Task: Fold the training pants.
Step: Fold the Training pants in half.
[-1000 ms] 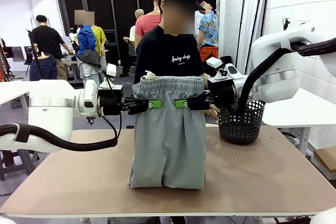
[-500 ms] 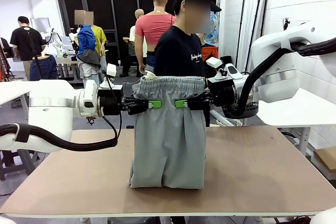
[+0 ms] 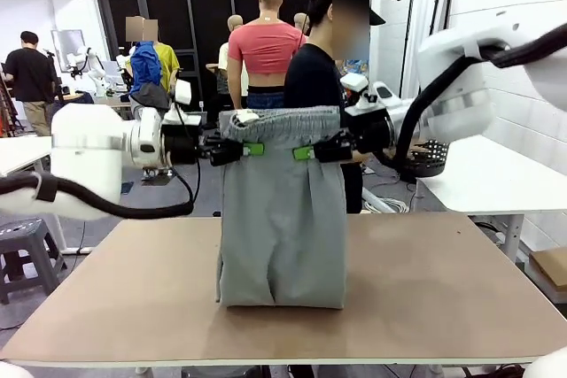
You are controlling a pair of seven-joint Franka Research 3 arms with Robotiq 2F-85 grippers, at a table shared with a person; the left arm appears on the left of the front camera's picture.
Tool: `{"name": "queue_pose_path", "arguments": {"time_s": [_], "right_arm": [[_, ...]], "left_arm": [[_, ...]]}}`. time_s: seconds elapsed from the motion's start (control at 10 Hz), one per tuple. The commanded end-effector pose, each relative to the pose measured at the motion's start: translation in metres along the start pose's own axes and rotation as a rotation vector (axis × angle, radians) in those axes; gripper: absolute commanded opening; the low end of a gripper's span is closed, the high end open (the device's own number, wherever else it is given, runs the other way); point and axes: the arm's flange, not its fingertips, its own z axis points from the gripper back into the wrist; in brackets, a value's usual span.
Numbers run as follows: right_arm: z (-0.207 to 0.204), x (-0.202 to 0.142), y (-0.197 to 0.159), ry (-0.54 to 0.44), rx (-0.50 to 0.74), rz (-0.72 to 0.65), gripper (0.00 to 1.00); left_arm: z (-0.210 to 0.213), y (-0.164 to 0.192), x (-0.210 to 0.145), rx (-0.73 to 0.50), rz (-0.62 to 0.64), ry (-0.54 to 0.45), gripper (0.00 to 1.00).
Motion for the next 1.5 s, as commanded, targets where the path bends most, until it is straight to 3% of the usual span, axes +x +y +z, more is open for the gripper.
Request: {"name": "queue_pose_path", "arguments": {"time_s": [0.0,0.1,0.3,0.4,0.8,1.2,1.4], "right_arm": [[0.010,0.031,-0.034,0.018,0.048,-0.026,0.00],[0.014,0.039,-0.053,0.015,0.032,-0.031,0.00],[0.016,0.043,-0.057,-0.034,0.007,-0.049,0.00],[0.016,0.037,-0.049,0.012,-0.001,-0.012,0.00],[0.017,0.035,-0.056,0.006,0.001,-0.028,0.00],[0.023,0.052,-0.151,0.039,0.020,-0.088,0.00],[0.019,0.065,-0.173,0.072,0.005,-0.090,0.00]], "left_arm": [[-0.005,0.044,0.016,-0.021,-0.024,0.005,0.00],[-0.006,0.061,0.017,-0.010,-0.016,-0.013,0.00],[-0.007,0.063,0.014,-0.008,0.020,-0.086,0.00],[-0.005,0.057,0.017,-0.004,-0.017,-0.021,0.00],[-0.008,0.062,0.014,-0.010,-0.004,-0.032,0.00],[0.010,0.141,0.018,0.154,-0.029,0.043,0.00],[0.017,0.170,0.027,0.226,-0.052,0.030,0.00]]}}
